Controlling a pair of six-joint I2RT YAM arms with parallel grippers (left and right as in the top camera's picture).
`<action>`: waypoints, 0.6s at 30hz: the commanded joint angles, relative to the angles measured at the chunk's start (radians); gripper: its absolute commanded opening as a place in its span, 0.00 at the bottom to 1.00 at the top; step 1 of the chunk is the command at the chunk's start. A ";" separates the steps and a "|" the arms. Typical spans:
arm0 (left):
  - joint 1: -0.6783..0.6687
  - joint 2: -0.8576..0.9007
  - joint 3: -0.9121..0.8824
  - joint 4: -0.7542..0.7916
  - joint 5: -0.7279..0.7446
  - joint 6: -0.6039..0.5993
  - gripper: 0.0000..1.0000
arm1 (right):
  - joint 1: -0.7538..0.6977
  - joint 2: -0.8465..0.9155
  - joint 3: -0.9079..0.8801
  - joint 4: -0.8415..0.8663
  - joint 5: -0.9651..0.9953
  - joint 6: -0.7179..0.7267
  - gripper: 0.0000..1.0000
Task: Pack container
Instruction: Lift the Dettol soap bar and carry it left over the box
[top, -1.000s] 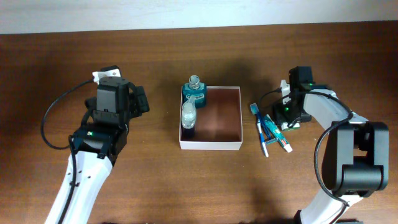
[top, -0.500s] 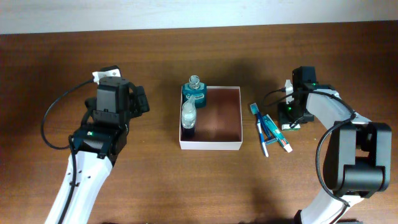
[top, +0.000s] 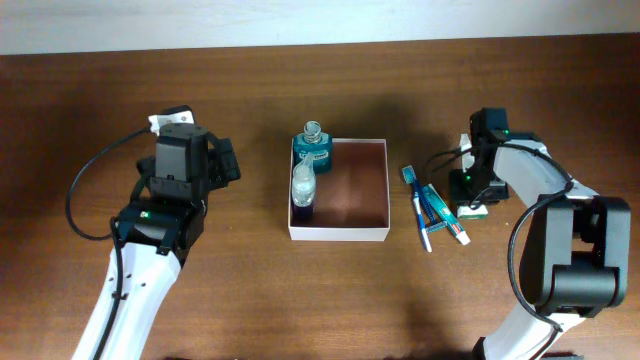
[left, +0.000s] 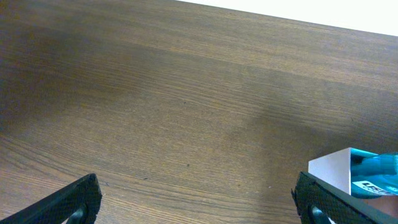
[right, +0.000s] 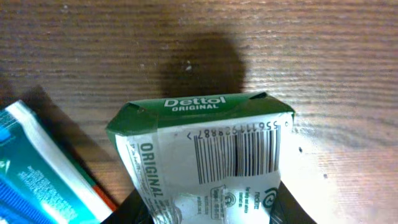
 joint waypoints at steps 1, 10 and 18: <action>0.002 -0.008 0.004 0.000 -0.007 0.001 0.99 | -0.006 -0.073 0.076 -0.037 0.018 0.070 0.28; 0.002 -0.008 0.004 -0.001 -0.007 0.001 0.99 | 0.047 -0.187 0.152 -0.166 -0.048 0.146 0.28; 0.002 -0.008 0.004 -0.001 -0.007 0.001 0.99 | 0.196 -0.230 0.152 -0.186 -0.087 0.332 0.28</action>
